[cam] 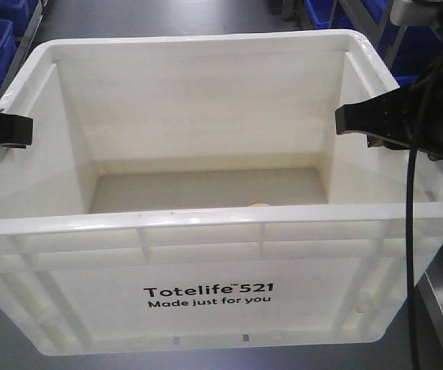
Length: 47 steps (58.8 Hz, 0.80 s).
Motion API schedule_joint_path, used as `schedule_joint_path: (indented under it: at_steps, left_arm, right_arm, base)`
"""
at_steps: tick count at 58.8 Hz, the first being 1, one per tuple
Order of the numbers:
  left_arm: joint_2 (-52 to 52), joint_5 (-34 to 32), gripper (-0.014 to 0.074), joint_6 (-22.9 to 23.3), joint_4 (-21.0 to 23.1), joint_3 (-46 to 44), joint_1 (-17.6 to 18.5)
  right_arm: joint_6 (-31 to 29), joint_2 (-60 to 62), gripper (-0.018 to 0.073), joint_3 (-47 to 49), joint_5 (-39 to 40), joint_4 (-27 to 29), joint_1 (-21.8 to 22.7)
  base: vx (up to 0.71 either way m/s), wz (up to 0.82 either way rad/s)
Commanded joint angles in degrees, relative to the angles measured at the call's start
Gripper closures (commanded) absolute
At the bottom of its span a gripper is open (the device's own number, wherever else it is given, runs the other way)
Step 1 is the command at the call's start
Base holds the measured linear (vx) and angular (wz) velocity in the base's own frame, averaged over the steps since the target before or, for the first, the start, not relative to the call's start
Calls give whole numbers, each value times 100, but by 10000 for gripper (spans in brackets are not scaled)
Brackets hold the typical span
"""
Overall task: Place moving items into box and shelve
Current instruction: 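Hold the tote rims with both grippers while the base turns toward the shelves, then keep clamping the tote while the base drives along the blue bin shelves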
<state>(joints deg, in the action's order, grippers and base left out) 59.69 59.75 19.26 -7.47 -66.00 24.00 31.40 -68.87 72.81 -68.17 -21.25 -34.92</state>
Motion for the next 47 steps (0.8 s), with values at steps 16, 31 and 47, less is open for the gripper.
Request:
schedule_joint_path:
  at_steps: [16, 31, 47]
  left_arm:
    - [-189, -675, 456, -85, -136, -233, 26]
    - [-183, -675, 456, -85, -136, -233, 26]
    - [-183, -675, 456, -85, -136, -233, 26]
  right_arm:
    - [-72, 188, 449, 222, 575, -526, 5]
    - [-72, 188, 449, 222, 575, -526, 5]
    - [-72, 188, 449, 222, 575, -526, 5]
  base:
    - [38, 0]
    - [40, 2]
    - [40, 3]
